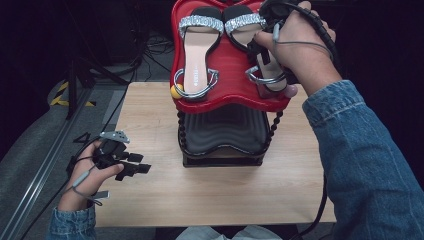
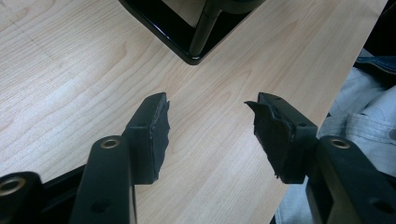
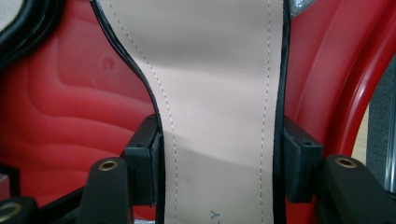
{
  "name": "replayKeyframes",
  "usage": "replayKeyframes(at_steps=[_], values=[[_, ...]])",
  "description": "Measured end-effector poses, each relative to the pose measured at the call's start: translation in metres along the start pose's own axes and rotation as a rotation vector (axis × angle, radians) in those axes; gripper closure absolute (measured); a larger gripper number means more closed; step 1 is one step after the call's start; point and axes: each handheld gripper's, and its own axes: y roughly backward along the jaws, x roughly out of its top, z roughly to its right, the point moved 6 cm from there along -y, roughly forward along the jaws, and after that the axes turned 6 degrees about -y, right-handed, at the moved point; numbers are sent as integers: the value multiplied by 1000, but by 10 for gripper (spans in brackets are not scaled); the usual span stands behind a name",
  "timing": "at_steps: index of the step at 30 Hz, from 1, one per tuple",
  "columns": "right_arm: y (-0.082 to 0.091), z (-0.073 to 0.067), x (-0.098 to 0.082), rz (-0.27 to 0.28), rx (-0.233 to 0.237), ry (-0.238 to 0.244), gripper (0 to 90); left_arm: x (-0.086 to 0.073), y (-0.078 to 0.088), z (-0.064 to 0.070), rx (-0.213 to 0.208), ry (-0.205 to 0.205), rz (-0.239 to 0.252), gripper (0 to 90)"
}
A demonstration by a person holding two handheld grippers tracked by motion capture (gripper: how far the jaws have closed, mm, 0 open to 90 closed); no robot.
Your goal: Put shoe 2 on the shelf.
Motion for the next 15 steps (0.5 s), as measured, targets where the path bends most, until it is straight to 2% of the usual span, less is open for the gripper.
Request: replayKeyframes(at_steps=[2,8,11,13,15], values=[[0,-1,-5,-29,9,1,430,0,-1,0,-1,3,-4,458],[1,1,-6,-18,23,9,419,0,-1,0,-1,2,-7,457],[4,2,-5,-2,56,57,340,-1,-1,-1,0,5,-5,457],[11,3,-7,3,68,97,340,-2,-1,-1,2,1,-7,454],[18,3,-7,21,100,118,313,-2,-2,-1,2,5,-8,453]])
